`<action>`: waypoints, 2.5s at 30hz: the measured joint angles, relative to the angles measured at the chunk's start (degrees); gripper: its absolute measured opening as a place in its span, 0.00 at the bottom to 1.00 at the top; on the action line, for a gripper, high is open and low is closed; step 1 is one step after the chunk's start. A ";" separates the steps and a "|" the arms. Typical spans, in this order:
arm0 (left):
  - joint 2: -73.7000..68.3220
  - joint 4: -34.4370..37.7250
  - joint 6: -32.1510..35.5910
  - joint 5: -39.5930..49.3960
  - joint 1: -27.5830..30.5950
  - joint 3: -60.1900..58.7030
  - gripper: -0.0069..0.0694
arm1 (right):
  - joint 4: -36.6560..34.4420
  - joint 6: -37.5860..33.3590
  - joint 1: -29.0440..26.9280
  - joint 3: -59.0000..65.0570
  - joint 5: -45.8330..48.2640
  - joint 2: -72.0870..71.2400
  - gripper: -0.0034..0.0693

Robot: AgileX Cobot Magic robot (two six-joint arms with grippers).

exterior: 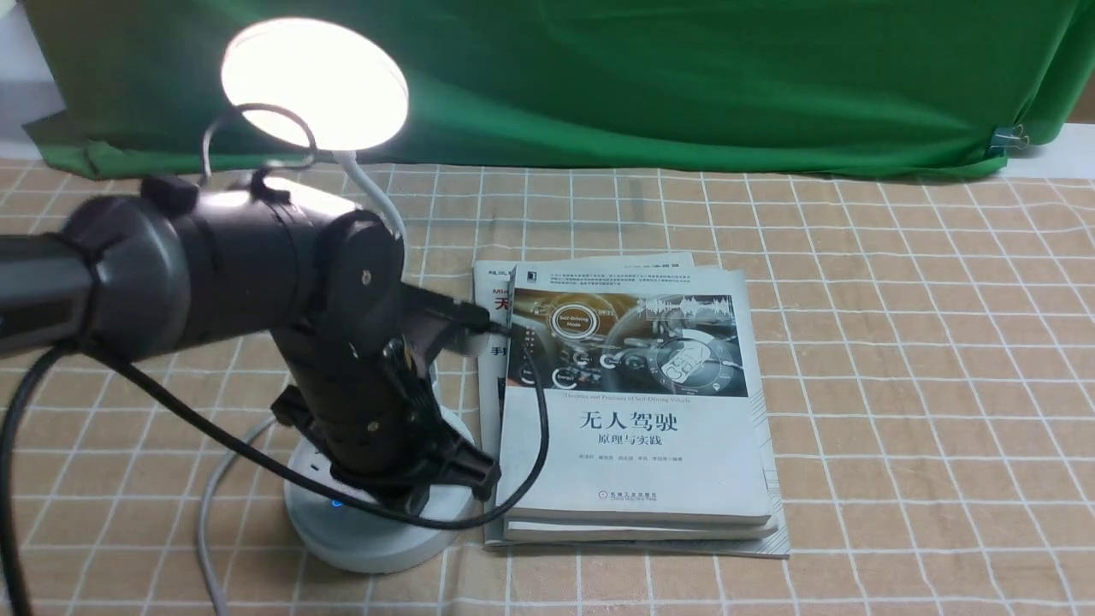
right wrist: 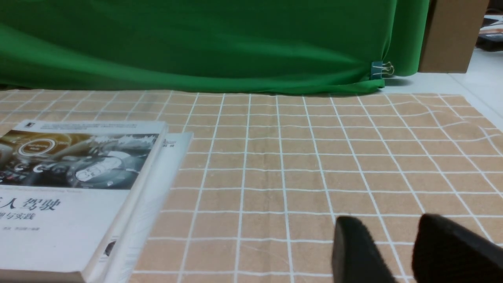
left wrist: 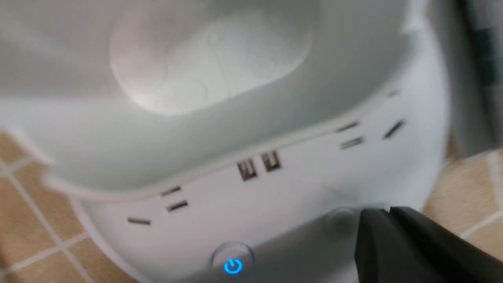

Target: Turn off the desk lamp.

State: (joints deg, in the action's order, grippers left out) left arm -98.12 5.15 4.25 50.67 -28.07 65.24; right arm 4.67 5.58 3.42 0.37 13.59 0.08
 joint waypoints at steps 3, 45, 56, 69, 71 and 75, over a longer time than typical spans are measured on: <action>2.01 0.05 -0.17 0.04 0.00 0.32 0.10 | 0.00 0.00 0.00 0.00 0.00 0.00 0.38; 10.26 0.06 0.26 2.72 0.00 -3.92 0.10 | 0.00 0.00 0.00 0.00 0.00 0.00 0.38; 40.90 3.01 1.06 -22.61 0.00 -27.82 0.10 | 0.00 0.00 0.00 0.00 0.00 0.00 0.38; 69.39 4.53 -4.73 -47.89 0.00 -53.51 0.10 | 0.00 0.00 0.00 0.00 0.00 0.00 0.38; 70.28 4.43 -4.77 -48.99 0.00 -55.59 0.10 | 0.00 0.00 0.00 0.00 0.00 0.00 0.38; 70.36 4.25 -4.90 -49.31 0.00 -58.26 0.10 | 0.00 0.00 0.00 0.00 0.00 0.00 0.38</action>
State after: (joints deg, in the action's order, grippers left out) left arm -27.76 9.40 -0.66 1.36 -28.07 6.98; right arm 4.67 5.58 3.42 0.37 13.59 0.08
